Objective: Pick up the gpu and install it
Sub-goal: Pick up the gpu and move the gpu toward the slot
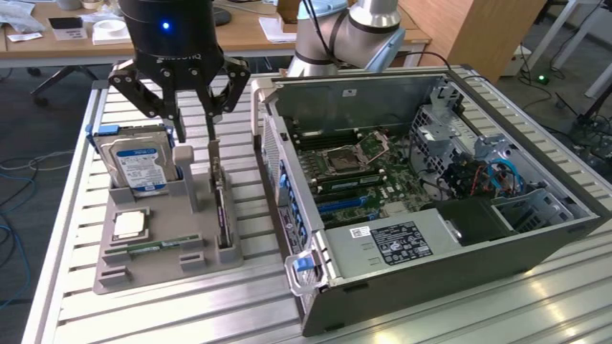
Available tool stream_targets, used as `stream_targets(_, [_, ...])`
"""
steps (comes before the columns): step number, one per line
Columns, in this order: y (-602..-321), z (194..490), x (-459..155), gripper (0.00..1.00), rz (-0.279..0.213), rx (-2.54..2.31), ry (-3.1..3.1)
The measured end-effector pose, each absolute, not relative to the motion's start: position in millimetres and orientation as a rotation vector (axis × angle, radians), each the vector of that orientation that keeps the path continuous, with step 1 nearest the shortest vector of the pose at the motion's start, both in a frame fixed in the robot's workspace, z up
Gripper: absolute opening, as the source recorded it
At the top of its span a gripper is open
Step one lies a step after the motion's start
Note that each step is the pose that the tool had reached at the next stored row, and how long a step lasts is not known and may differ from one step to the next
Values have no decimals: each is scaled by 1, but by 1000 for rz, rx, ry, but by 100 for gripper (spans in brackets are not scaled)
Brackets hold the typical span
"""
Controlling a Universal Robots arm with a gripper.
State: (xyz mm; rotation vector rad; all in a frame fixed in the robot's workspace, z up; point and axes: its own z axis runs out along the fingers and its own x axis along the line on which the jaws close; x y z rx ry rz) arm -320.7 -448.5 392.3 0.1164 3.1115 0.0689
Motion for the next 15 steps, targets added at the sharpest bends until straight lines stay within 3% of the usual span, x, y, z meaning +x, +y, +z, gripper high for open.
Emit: stream_targets(15, [-448,392,-321,42,69,116,3111])
